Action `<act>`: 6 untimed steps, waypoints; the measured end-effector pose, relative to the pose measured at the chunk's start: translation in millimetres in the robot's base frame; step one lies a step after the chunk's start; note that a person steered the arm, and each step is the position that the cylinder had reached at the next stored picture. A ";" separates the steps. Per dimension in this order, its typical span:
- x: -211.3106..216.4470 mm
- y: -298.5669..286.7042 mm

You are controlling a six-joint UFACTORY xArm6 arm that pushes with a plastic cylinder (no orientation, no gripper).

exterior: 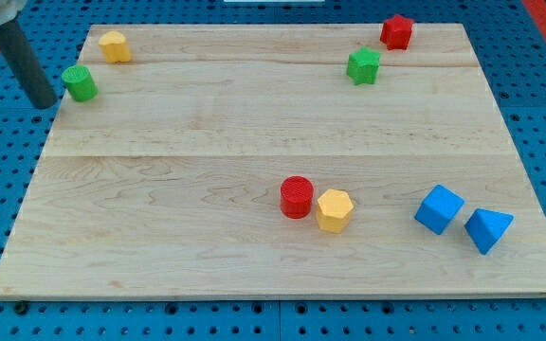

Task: Point your arm at the yellow hexagon

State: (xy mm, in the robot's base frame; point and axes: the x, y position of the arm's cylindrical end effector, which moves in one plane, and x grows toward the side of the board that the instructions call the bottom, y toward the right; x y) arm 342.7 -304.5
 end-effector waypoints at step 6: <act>121.9 303.4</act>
